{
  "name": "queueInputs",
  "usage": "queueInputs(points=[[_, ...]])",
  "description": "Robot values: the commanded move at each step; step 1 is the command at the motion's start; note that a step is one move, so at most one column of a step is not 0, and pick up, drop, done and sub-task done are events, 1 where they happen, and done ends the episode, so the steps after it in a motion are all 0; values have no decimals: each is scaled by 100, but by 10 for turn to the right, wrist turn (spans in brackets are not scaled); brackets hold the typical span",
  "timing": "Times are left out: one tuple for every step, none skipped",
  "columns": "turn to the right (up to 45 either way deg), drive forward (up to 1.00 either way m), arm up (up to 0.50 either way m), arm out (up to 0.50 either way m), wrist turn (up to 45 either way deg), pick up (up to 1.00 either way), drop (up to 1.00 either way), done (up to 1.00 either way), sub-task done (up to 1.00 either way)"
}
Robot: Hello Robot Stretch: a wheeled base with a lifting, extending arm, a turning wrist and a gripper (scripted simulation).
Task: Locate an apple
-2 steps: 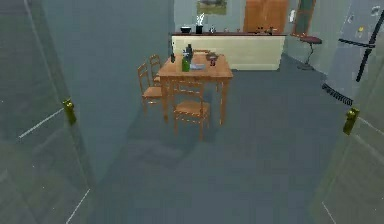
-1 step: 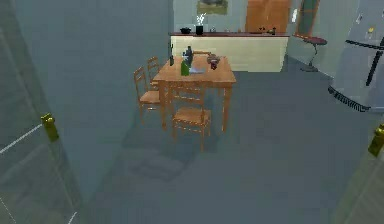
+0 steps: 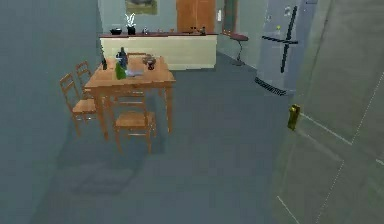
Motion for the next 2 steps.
queueInputs(points=[[0,100,0,0,0,0,0,0,0],[210,0,0,0,0,0,0,0,0]])
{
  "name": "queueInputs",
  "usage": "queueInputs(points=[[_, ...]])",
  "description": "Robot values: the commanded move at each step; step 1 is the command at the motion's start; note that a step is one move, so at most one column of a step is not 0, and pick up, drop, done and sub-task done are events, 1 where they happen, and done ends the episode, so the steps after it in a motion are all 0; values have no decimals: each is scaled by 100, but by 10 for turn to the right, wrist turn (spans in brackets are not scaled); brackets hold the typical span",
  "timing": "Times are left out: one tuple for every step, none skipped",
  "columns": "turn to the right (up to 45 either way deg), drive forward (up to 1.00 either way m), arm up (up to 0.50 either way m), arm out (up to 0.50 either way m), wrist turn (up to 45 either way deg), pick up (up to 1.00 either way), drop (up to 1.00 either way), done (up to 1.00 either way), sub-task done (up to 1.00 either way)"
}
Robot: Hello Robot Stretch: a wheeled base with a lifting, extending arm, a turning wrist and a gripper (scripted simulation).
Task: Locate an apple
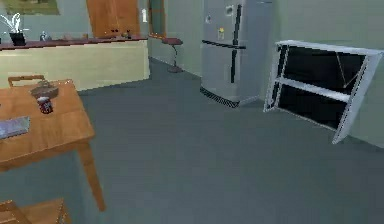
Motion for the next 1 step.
queueInputs(points=[[0,5,0,0,0,0,0,0,0]])
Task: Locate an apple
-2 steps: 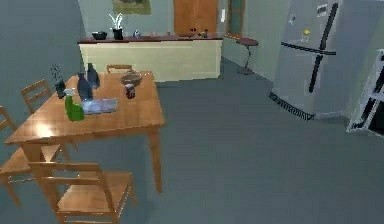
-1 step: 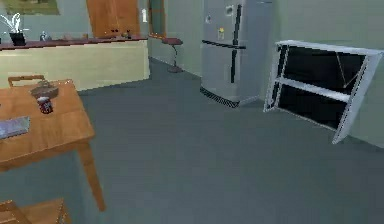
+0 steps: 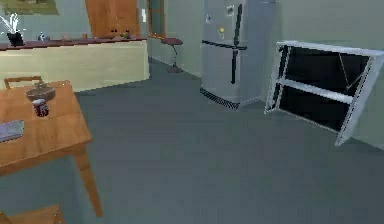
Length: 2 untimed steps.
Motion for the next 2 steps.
queueInputs(points=[[0,100,0,0,0,0,0,0,0],[0,20,0,0,0,0,0,0,0]])
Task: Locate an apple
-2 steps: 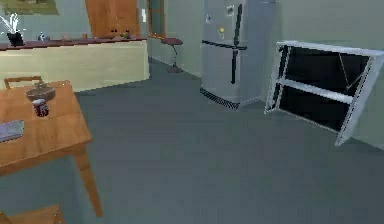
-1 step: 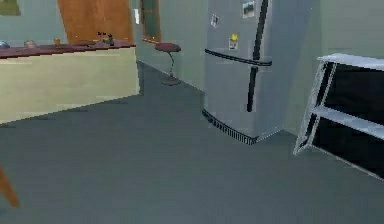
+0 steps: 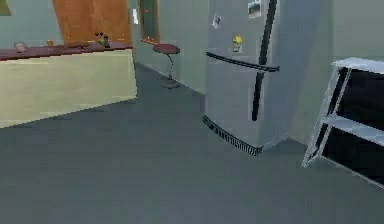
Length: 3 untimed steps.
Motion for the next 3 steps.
queueInputs(points=[[-240,0,0,0,0,0,0,0,0],[0,100,0,0,0,0,0,0,0],[-30,0,0,0,0,0,0,0,0]])
